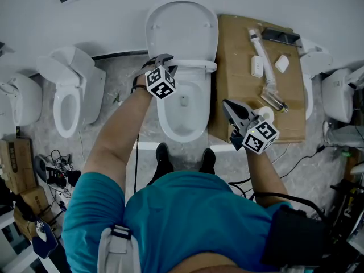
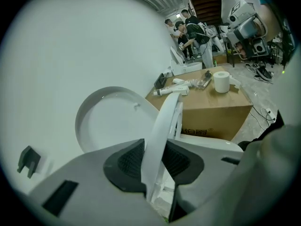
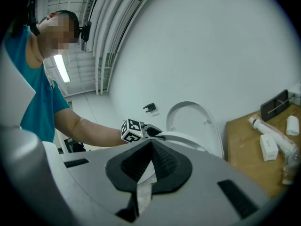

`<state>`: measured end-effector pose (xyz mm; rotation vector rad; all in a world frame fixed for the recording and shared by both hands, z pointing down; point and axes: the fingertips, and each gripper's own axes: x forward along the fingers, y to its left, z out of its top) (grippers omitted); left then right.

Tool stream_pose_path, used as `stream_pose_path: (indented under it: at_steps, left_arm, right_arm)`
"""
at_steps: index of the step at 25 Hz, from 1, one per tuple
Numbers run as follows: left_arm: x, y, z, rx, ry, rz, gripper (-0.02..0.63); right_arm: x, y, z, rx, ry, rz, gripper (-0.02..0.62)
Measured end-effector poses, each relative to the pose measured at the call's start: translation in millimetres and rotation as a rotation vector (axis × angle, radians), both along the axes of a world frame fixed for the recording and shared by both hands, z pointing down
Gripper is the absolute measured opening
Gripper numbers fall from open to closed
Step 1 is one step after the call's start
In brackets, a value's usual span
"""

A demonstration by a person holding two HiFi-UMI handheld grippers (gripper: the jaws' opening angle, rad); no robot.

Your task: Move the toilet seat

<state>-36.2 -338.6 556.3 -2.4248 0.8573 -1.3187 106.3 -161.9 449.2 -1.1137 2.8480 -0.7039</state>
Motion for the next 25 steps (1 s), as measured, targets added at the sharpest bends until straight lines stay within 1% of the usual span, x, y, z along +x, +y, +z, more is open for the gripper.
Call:
stream_pose_path:
  at_steps: [25]
  left_arm:
    - [2.7, -74.5, -6.8, -0.020, -0.004, -0.019, 0.126]
  right_arm:
    - [16.9, -12.3, 20.4, -0.041, 0.001, 0.027, -0.008]
